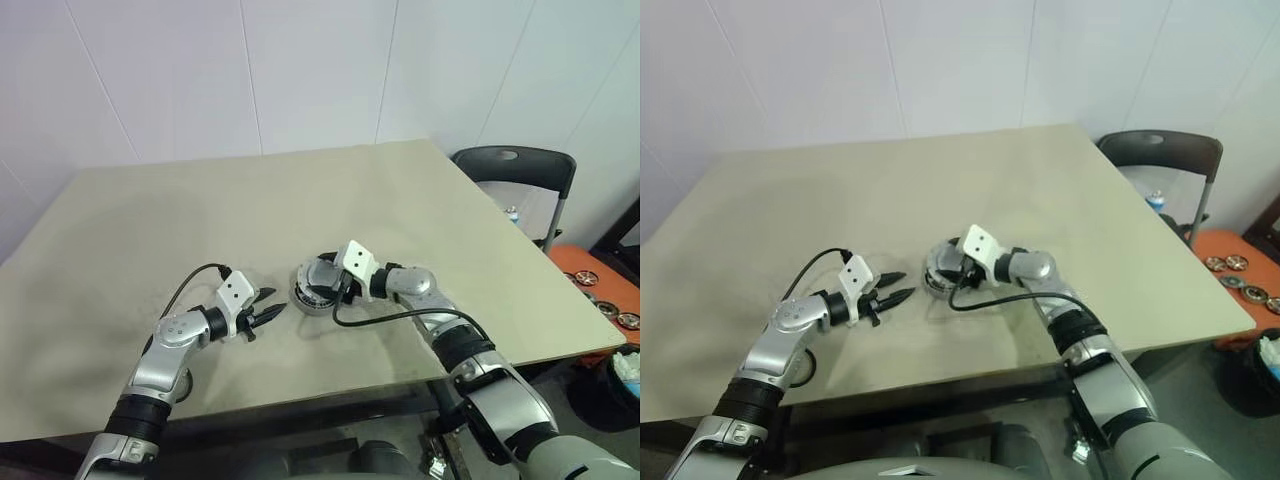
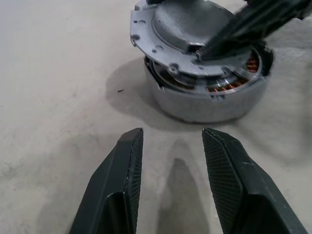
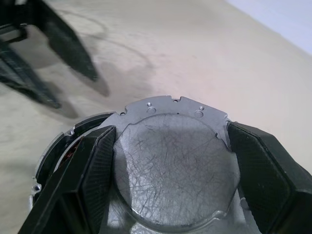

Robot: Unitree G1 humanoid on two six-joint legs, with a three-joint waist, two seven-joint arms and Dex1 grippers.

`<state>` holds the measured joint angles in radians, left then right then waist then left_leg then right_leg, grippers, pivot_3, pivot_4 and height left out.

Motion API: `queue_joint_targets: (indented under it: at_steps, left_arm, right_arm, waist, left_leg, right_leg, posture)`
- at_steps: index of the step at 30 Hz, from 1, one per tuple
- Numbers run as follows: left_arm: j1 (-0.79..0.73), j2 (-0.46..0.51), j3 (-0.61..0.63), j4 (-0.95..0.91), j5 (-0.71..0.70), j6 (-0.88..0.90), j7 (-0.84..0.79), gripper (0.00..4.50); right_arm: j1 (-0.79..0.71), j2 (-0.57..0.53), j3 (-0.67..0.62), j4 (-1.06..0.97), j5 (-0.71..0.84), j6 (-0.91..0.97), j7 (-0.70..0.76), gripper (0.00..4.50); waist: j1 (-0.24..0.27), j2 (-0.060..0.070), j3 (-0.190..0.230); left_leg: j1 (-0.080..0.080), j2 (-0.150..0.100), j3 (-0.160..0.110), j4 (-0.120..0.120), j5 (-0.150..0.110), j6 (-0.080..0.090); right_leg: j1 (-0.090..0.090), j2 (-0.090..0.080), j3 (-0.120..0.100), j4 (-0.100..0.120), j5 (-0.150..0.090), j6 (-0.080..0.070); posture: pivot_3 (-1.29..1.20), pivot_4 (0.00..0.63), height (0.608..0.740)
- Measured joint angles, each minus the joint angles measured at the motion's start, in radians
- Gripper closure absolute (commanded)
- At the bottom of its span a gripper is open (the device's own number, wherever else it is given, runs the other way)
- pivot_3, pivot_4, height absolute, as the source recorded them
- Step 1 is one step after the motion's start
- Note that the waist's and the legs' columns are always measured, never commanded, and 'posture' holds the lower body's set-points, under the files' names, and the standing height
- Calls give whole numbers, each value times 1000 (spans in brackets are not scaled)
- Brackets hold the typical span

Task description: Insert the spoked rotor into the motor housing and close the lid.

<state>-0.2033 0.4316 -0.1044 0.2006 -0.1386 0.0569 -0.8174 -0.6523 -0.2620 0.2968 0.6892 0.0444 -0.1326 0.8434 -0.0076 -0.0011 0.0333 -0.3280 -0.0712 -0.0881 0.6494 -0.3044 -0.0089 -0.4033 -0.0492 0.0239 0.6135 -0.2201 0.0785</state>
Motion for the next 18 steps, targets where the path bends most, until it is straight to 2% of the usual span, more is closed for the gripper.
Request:
queue_joint_targets:
  at_steps: [3,7,11,18]
  left_arm:
    - [1,2,1,0,0,-1,4,2446]
    - [0,22,12,5,-1,-4,6,2446]
    - [-1,34,23,19,-1,-6,9,2446]
    - [0,36,24,23,-1,-6,12,2446]
  right_arm:
    - [26,-5,-38,-83,110,176,126,1250]
    - [67,-17,-50,-212,203,348,236,1250]
    - [67,-15,-66,-233,207,384,214,1250]
    - [58,5,-76,-182,130,291,97,1250]
  waist:
    - [1,0,0]
    - [-4,0,0]
    - [-3,0,0]
    - [-5,0,0]
  left_leg:
    - [-11,0,0,1,0,0]
    - [-14,0,1,-3,-1,1]
    - [-18,0,1,-3,-1,1]
    - [-19,0,1,-2,-1,1]
  right_leg:
    - [-10,-1,0,0,1,0]
    - [-16,-2,1,1,1,0]
    - [-20,-2,1,1,1,0]
    - [-21,-2,1,1,1,0]
  posture:
    - [0,0,740]
    - [0,0,740]
    - [0,0,740]
    - [0,0,740]
